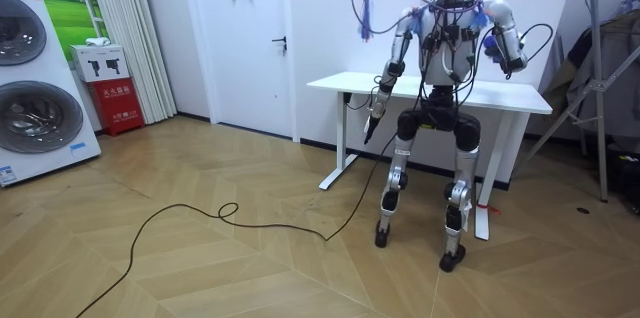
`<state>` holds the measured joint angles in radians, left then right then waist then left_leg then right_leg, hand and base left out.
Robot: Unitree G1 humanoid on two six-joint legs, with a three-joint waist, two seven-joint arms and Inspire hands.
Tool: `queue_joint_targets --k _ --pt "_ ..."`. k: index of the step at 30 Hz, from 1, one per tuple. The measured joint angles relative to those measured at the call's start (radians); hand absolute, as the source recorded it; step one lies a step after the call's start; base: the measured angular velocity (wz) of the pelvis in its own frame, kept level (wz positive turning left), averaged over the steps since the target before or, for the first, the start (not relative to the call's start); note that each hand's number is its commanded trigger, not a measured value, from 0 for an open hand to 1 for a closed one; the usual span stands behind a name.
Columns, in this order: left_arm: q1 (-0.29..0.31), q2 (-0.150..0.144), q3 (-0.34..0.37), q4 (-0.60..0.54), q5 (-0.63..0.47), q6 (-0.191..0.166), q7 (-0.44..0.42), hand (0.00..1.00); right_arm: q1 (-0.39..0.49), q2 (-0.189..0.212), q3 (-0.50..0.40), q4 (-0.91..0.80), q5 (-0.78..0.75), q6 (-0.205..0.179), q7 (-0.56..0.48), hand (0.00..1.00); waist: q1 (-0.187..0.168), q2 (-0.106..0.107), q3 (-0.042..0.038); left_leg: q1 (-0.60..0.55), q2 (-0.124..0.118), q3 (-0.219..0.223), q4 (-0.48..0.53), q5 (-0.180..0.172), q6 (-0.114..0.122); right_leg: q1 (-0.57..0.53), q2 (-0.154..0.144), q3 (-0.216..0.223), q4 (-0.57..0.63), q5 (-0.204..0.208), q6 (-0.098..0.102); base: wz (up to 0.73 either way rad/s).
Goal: Wipe table
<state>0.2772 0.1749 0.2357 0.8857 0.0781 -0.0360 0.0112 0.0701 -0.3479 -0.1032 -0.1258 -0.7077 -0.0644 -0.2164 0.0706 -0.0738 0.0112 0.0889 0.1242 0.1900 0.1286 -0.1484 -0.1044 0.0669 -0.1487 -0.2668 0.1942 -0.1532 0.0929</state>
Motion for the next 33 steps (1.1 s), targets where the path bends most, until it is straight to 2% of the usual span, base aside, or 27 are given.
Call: queue_joint_targets --k 17,33 --pt "-0.001 0.001 0.0 0.0 0.001 0.0 0.0 0.0 0.0 0.0 0.001 0.002 -0.011 0.0 0.011 0.0 0.014 0.007 -0.0041 -0.005 0.0 -0.001 0.004 0.0 0.0 -0.002 0.0 -0.006 -0.002 0.0 0.0 0.0" --pt "-0.002 0.002 -0.001 0.0 -0.001 0.0 -0.005 0.0 0.0 0.0 0.001 0.017 -0.038 0.0 0.035 0.0 0.013 0.008 -0.0033 -0.008 0.001 -0.001 0.004 0.0 0.0 0.0 0.0 -0.007 -0.001 0.0 0.0 0.0"
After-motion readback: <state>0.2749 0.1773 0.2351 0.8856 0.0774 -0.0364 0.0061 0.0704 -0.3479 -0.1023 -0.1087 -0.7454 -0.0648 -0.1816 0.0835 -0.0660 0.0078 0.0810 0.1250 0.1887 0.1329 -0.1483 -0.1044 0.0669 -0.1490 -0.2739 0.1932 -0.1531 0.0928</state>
